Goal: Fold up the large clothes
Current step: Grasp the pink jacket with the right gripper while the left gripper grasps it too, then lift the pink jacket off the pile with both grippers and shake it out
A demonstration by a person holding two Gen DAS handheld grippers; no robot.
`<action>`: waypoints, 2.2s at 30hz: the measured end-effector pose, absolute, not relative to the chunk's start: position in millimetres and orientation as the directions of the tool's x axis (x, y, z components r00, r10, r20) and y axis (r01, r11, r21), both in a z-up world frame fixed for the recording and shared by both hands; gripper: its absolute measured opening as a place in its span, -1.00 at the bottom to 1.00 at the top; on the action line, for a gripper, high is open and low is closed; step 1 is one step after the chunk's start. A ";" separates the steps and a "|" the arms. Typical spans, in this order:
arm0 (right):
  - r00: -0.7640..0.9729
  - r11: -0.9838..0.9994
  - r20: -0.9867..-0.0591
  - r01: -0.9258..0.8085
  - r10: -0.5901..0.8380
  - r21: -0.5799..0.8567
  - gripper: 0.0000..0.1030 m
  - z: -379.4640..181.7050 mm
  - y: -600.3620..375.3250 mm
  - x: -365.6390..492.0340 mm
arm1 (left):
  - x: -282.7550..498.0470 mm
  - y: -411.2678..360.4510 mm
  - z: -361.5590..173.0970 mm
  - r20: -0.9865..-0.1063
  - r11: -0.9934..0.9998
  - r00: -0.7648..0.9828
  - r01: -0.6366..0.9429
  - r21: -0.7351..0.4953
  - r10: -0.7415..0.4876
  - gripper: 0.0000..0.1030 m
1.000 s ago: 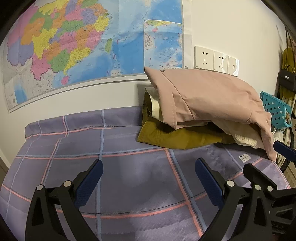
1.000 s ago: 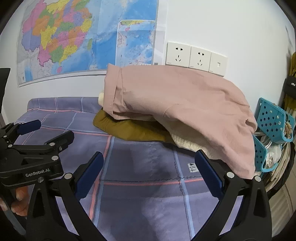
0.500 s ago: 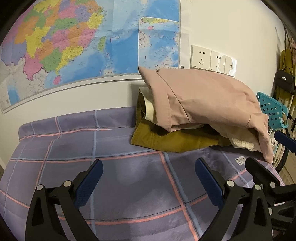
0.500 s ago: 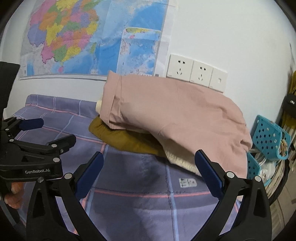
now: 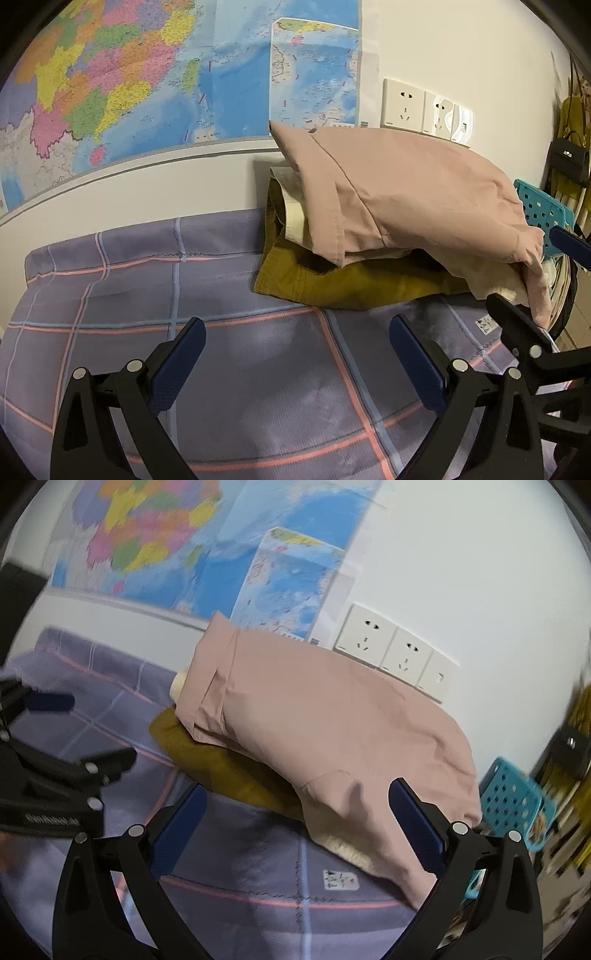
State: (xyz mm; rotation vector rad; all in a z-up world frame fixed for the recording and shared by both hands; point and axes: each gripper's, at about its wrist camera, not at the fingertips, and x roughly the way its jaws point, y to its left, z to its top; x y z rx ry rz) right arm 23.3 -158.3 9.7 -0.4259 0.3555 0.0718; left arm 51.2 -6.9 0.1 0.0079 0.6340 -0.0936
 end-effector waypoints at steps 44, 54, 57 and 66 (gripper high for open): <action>0.939 0.965 -0.241 -0.261 0.247 -0.027 -0.88 253.9 -347.6 96.7 | 180.0 -144.8 29.4 -0.338 0.777 0.827 0.548 0.309 -0.449 -0.08; 0.968 0.967 -0.058 -0.246 0.243 -0.063 -0.89 332.2 -365.3 1.9 | 126.8 -109.1 167.5 -0.128 0.786 0.787 0.614 0.072 -0.603 -0.85; 0.962 0.959 0.038 -0.265 0.270 -0.102 -0.89 371.5 -359.9 -51.4 | 86.1 -90.5 210.0 -0.058 0.787 0.790 0.613 0.071 -0.610 -0.84; 0.896 0.896 0.079 -0.428 0.438 -0.117 -0.89 407.5 -334.4 -157.5 | -74.4 24.2 300.8 0.105 0.888 0.883 0.445 0.121 -0.457 -0.81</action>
